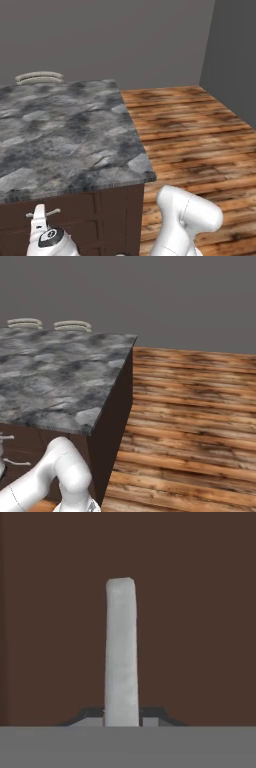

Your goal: Take the pizza cutter from the drawer on the left and place it on the dining counter for cutting.

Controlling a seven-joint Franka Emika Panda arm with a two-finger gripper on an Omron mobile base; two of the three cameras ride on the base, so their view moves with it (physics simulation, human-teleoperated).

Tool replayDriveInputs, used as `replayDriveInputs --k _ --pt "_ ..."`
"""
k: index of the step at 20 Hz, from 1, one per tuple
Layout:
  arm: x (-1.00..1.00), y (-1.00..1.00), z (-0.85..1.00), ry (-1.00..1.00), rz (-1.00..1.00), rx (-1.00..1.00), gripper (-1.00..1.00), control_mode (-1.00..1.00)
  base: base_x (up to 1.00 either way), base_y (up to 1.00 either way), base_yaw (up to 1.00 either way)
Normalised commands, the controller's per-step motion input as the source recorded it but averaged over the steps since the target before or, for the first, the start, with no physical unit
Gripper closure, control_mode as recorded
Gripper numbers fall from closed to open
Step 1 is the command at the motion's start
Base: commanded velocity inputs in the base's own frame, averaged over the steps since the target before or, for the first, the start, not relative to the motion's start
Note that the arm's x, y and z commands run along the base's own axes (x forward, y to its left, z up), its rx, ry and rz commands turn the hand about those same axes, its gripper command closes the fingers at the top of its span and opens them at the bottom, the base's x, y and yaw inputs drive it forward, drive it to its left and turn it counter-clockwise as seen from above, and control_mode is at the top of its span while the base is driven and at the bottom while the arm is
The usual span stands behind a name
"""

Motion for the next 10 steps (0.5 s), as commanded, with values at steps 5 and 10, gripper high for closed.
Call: replayDriveInputs --k 5,10 --pt "-0.75 0.00 -0.12 0.00 0.00 0.00 1.00 -1.00 0.00 0.00 0.00" --pt "-0.74 0.00 -0.09 0.00 0.00 0.00 1.00 -1.00 0.00 0.00 0.00"
